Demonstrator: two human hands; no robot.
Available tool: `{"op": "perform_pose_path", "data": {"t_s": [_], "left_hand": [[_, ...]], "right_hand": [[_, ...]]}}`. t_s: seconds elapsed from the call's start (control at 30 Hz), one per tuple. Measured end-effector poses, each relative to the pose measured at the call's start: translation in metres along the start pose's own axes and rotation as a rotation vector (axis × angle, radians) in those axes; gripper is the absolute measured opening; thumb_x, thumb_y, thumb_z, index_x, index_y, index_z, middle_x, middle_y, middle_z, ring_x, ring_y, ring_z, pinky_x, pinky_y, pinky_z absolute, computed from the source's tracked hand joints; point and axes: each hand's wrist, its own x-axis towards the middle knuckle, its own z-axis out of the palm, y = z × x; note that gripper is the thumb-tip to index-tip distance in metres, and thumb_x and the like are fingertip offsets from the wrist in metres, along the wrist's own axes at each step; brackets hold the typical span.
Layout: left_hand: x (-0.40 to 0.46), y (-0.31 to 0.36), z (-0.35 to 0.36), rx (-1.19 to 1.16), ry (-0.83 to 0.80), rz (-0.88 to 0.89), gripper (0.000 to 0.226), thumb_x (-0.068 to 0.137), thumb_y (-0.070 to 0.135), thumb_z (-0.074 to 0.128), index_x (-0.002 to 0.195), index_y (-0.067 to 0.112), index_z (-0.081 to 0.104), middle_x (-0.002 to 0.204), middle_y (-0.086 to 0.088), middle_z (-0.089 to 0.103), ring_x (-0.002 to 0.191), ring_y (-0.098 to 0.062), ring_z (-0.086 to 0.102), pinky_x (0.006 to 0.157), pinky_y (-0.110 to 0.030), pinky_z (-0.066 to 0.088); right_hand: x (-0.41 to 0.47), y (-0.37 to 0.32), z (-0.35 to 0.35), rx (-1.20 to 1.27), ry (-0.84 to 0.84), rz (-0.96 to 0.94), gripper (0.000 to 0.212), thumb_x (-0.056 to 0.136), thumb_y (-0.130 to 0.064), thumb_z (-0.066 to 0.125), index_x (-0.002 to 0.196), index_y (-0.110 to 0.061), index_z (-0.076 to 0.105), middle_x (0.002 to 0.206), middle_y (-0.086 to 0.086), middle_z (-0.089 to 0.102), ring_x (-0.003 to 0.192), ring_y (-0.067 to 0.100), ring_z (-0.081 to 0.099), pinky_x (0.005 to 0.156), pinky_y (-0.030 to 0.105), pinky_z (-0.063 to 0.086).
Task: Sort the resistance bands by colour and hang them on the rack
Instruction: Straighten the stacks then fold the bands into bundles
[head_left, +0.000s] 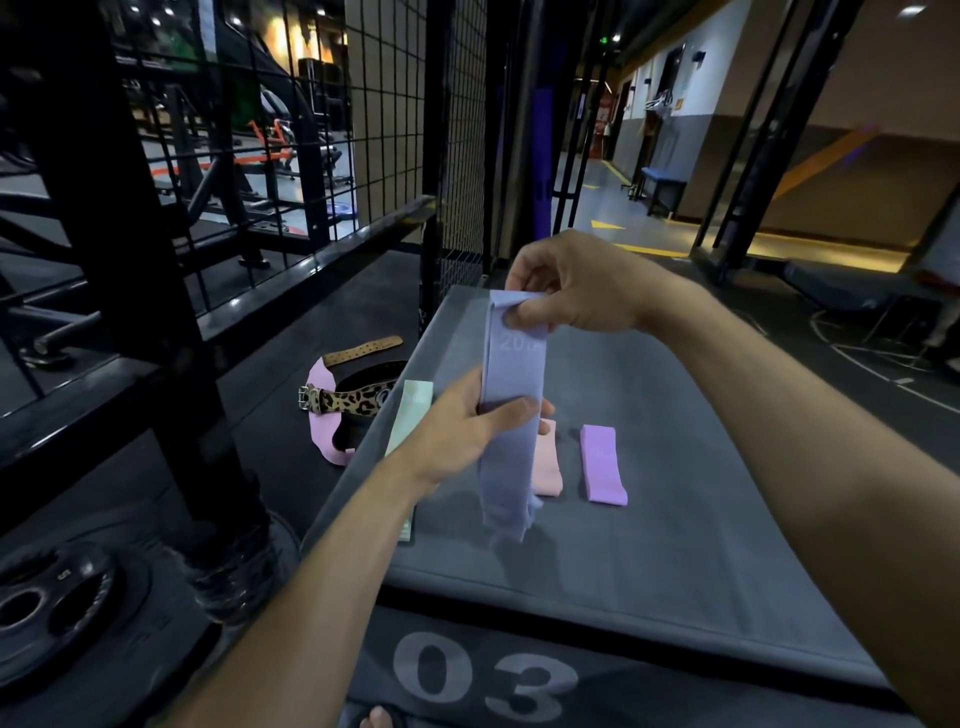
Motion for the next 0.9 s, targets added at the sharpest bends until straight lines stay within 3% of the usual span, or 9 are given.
{"op": "perform_pose_path", "data": {"t_s": [0.17, 0.33, 0.47, 0.67, 0.9], "left_hand": [[-0.004, 0.0, 0.002, 0.007, -0.001, 0.012, 0.029, 0.105, 0.021, 0.052, 0.123, -0.002, 0.056, 0.11, -0.021, 0.071, 0.095, -0.032, 0.071, 0.09, -0.047, 0.057], [-0.008, 0.0, -0.001, 0.038, -0.024, -0.018, 0.026, 0.107, 0.021, 0.049, 0.126, 0.005, 0.055, 0.109, -0.022, 0.071, 0.098, -0.044, 0.069, 0.096, -0.06, 0.052], [-0.009, -0.001, -0.003, 0.064, -0.055, -0.043, 0.022, 0.107, 0.02, 0.047, 0.126, 0.01, 0.054, 0.109, -0.019, 0.072, 0.095, -0.035, 0.071, 0.095, -0.055, 0.054], [-0.01, -0.001, -0.004, -0.026, -0.059, -0.115, 0.026, 0.108, 0.015, 0.043, 0.13, 0.005, 0.053, 0.103, -0.023, 0.071, 0.089, -0.033, 0.07, 0.092, -0.055, 0.053], [-0.01, -0.002, -0.004, -0.034, -0.03, -0.124, 0.022, 0.108, 0.017, 0.042, 0.123, 0.01, 0.057, 0.103, -0.027, 0.07, 0.084, -0.031, 0.07, 0.081, -0.042, 0.057]], "right_hand": [[-0.001, 0.002, -0.001, 0.037, 0.015, 0.033, 0.012, 0.085, -0.011, 0.077, 0.088, -0.014, 0.066, 0.086, 0.012, 0.075, 0.08, 0.029, 0.074, 0.07, 0.038, 0.063], [-0.004, 0.003, -0.002, 0.117, -0.028, 0.062, 0.013, 0.085, -0.01, 0.079, 0.09, -0.009, 0.067, 0.079, 0.007, 0.072, 0.065, 0.009, 0.069, 0.063, 0.025, 0.059], [-0.004, 0.003, -0.004, 0.205, -0.078, 0.115, 0.019, 0.082, -0.007, 0.081, 0.093, -0.001, 0.067, 0.075, 0.006, 0.069, 0.067, 0.011, 0.068, 0.063, 0.025, 0.06], [0.0, 0.01, -0.005, 0.323, -0.214, 0.225, 0.02, 0.08, -0.011, 0.083, 0.092, -0.008, 0.067, 0.083, 0.008, 0.074, 0.082, 0.022, 0.072, 0.079, 0.041, 0.063], [0.0, 0.019, -0.006, 0.435, -0.271, 0.299, 0.026, 0.078, -0.02, 0.082, 0.099, -0.01, 0.069, 0.096, 0.012, 0.074, 0.088, 0.021, 0.071, 0.082, 0.039, 0.06]]}}
